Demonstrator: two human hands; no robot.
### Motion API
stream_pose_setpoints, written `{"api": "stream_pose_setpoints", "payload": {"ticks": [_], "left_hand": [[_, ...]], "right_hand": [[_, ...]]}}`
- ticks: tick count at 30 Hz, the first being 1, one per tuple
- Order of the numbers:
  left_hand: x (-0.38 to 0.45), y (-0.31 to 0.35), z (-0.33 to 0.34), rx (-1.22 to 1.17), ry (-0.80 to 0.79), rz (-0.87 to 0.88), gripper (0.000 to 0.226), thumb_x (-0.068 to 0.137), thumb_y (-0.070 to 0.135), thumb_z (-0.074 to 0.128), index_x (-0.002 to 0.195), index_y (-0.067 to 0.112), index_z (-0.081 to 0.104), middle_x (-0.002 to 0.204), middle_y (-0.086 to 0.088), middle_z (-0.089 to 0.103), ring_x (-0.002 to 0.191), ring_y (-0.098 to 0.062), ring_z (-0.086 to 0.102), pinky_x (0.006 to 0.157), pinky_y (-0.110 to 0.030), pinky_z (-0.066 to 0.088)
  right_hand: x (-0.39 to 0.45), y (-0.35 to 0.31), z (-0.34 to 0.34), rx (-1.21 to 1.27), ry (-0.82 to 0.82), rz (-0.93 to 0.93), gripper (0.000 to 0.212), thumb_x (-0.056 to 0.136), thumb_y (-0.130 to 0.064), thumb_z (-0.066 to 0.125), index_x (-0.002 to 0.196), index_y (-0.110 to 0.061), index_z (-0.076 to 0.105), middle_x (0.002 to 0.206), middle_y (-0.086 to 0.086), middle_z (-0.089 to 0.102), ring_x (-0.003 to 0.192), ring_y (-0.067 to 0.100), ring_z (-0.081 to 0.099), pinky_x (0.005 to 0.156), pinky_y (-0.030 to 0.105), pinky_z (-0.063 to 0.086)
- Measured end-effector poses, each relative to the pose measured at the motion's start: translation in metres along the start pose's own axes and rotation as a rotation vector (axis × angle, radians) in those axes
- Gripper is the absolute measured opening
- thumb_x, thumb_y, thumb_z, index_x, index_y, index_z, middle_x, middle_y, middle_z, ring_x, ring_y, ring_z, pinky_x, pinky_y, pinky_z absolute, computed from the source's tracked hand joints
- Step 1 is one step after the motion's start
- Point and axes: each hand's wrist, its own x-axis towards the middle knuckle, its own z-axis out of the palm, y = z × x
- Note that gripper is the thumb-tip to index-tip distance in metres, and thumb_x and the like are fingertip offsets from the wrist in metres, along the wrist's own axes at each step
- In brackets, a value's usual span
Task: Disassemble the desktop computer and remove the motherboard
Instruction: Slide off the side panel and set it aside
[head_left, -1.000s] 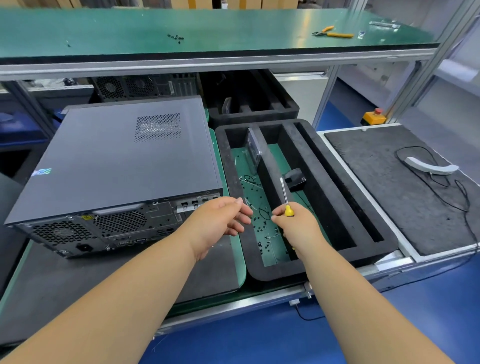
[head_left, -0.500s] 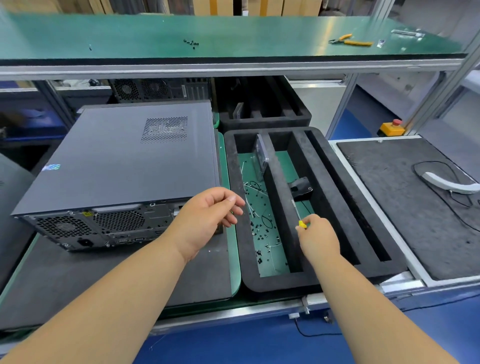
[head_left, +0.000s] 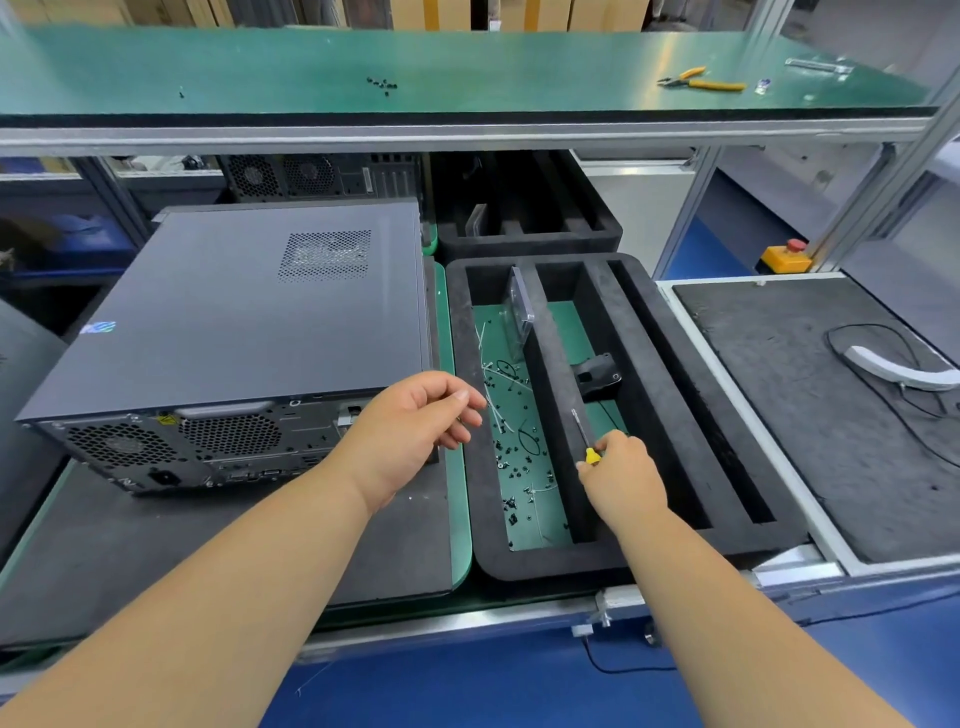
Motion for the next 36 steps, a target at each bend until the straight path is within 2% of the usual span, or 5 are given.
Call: {"api": "stream_pose_setpoints", "payload": {"ticks": [8, 15, 20, 25, 36], "left_hand": [[-0.012, 0.004, -0.02, -0.002, 0.043, 0.027, 0.027, 0.098, 0.019, 0.047, 0.087, 0.026, 0.071, 0.086, 0.003, 0.071, 0.074, -0.009, 0.065, 0.07, -0.02, 0.054], [-0.022, 0.003, -0.064, 0.032, 0.123, 0.082, 0.022, 0.095, 0.016, 0.053, 0.088, 0.03, 0.07, 0.085, 0.007, 0.071, 0.074, -0.004, 0.065, 0.067, -0.012, 0.05], [-0.034, -0.013, -0.126, 0.531, 0.262, 0.319, 0.021, 0.088, 0.024, 0.064, 0.105, 0.035, 0.06, 0.104, 0.019, 0.057, 0.097, 0.001, 0.055, 0.085, -0.014, 0.043], [-0.056, -0.042, -0.202, 1.042, 0.26, 0.324, 0.072, 0.075, 0.052, 0.071, 0.138, 0.027, 0.047, 0.139, 0.005, 0.043, 0.13, -0.017, 0.038, 0.109, -0.032, 0.032], [-0.049, -0.08, -0.241, 1.343, 0.238, 0.248, 0.081, 0.091, 0.056, 0.047, 0.153, 0.018, 0.013, 0.16, -0.002, 0.013, 0.147, -0.02, 0.015, 0.119, -0.033, 0.013]], "right_hand": [[-0.008, -0.016, -0.009, 0.052, 0.067, -0.019, 0.046, 0.09, -0.037, 0.062, 0.126, -0.011, 0.049, 0.122, 0.01, 0.05, 0.109, 0.029, 0.05, 0.084, 0.04, 0.047], [-0.04, -0.117, -0.031, 0.269, 0.237, -0.4, 0.044, 0.091, -0.035, 0.06, 0.131, -0.021, 0.048, 0.116, -0.005, 0.05, 0.106, 0.016, 0.05, 0.091, 0.036, 0.047], [-0.083, -0.196, -0.027, 0.227, 0.318, -0.753, 0.047, 0.088, -0.035, 0.061, 0.13, -0.02, 0.048, 0.117, -0.006, 0.049, 0.109, 0.013, 0.043, 0.095, 0.028, 0.037], [-0.106, -0.255, 0.007, -0.066, 0.164, -0.982, 0.064, 0.088, -0.04, 0.063, 0.143, -0.015, 0.042, 0.144, 0.003, 0.042, 0.132, 0.023, 0.036, 0.11, 0.035, 0.029], [-0.101, -0.287, 0.048, -0.476, 0.115, -0.847, 0.086, 0.093, -0.043, 0.057, 0.156, -0.02, 0.002, 0.164, -0.004, 0.001, 0.15, 0.022, 0.003, 0.121, 0.036, 0.005]]}}
